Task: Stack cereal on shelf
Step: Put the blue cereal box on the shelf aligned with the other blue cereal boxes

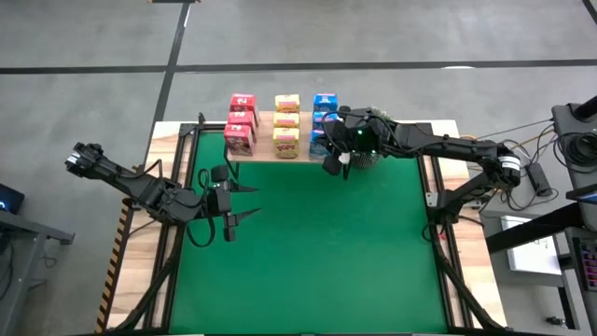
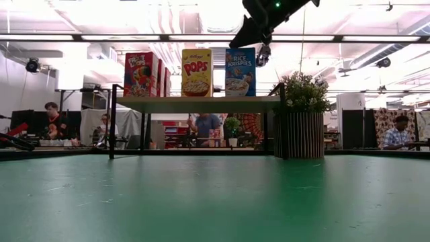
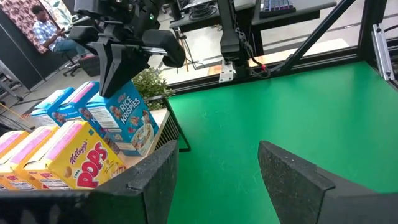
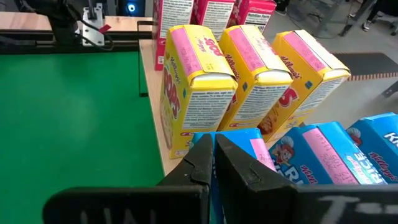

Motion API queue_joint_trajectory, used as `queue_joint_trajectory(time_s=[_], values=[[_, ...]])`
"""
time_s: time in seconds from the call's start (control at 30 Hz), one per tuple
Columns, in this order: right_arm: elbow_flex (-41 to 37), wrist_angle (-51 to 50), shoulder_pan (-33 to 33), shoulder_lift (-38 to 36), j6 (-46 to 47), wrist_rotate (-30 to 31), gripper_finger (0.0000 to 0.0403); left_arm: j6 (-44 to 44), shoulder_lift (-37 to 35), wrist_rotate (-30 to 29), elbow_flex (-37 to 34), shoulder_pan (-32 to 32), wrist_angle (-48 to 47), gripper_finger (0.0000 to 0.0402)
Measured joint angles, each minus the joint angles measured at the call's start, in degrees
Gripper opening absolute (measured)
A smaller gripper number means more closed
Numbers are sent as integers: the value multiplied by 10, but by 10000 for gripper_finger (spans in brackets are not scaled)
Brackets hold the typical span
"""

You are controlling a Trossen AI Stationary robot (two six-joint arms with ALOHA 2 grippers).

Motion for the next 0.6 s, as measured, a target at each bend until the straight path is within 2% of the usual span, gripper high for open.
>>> queue_joint_trajectory(time_s=[0.6], values=[[2, -19, 0, -5, -26, 0, 9, 0, 0, 0, 0, 0, 0, 204]])
